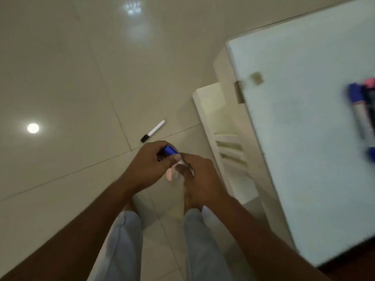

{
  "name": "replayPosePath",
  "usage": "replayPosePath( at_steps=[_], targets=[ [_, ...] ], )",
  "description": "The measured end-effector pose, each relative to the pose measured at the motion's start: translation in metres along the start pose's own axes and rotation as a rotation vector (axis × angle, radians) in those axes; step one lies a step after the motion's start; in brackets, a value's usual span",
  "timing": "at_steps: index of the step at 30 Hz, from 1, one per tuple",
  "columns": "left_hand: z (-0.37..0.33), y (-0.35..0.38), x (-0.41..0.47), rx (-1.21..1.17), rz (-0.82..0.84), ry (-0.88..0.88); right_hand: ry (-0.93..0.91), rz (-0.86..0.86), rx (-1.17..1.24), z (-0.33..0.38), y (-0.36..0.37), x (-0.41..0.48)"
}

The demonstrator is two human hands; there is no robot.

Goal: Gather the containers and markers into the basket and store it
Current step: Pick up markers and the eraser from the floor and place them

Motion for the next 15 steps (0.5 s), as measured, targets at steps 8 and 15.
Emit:
replayPosePath(
  at_steps=[8, 15],
  targets=[
    [-0.167, 0.047, -0.047, -0.389, -0.036, 0.224, -0.167, -0.479, 0.094, 0.058, -0.142, -0.091],
    [-0.201, 0.128, -0.015, 0.029, 0.044, 0.307, 0.361, -0.692, -0.266, -0.058, -0.228, -0.089]
  ],
)
Point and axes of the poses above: each hand's wrist, its own x-axis towards the middle knuckle, its own y-axis out of the palm, z = x × y, the point moved 1 cm from there along x, towards the middle knuckle, and after that the axes turned 2 degrees about z, right-handed, at the moved point
